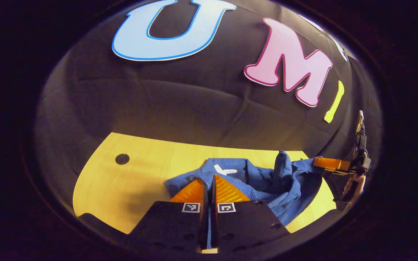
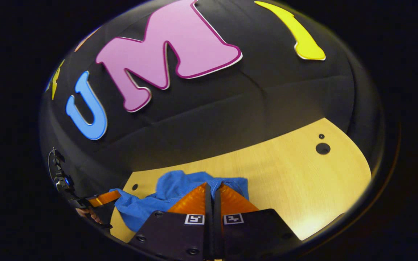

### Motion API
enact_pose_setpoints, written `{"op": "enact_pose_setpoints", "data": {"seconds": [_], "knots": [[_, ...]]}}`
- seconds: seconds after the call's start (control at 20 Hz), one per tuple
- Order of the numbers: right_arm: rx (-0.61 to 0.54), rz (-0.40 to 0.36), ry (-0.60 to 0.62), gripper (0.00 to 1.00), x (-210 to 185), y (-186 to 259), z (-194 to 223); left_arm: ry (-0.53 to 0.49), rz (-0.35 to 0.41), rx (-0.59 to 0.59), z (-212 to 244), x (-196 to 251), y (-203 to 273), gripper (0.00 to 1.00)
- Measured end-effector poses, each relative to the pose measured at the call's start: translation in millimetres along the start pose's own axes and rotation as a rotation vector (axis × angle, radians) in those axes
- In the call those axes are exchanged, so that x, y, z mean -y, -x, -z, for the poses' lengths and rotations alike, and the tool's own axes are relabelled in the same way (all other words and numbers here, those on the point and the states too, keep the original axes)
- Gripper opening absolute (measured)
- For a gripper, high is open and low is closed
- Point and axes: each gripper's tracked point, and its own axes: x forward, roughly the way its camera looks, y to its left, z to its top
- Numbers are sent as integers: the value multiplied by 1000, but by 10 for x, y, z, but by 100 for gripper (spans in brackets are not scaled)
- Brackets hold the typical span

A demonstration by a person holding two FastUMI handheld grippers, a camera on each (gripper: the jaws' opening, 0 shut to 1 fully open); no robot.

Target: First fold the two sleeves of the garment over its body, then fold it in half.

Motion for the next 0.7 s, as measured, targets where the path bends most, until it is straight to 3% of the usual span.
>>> {"op": "enact_pose_setpoints", "data": {"seconds": [0.1, 0.2, 0.25, 0.35, 0.4, 0.5, 0.7], "knots": [[11, 48, 24, 4, 191, -417, -13, -20, -66, 30, -79, -219, -453, 1], [16, 78, 49, 5, 336, -688, 77, -56, -84, 2, 41, -320, -790, 8], [0, 81, 64, 23, 370, -744, 168, -71, -82, -56, 179, -285, -860, 34], [-5, 97, 144, 61, 408, -631, 253, -125, -170, -37, 203, -306, -818, 85], [29, 114, 184, 81, 422, -495, 232, -135, -174, 3, 156, -245, -766, 86], [122, 117, 214, 99, 327, -183, 159, -142, -174, 100, 44, -112, -434, 86], [388, 107, 231, 98, 2, 904, -161, -137, -101, 320, 79, 303, 607, 86]]}}
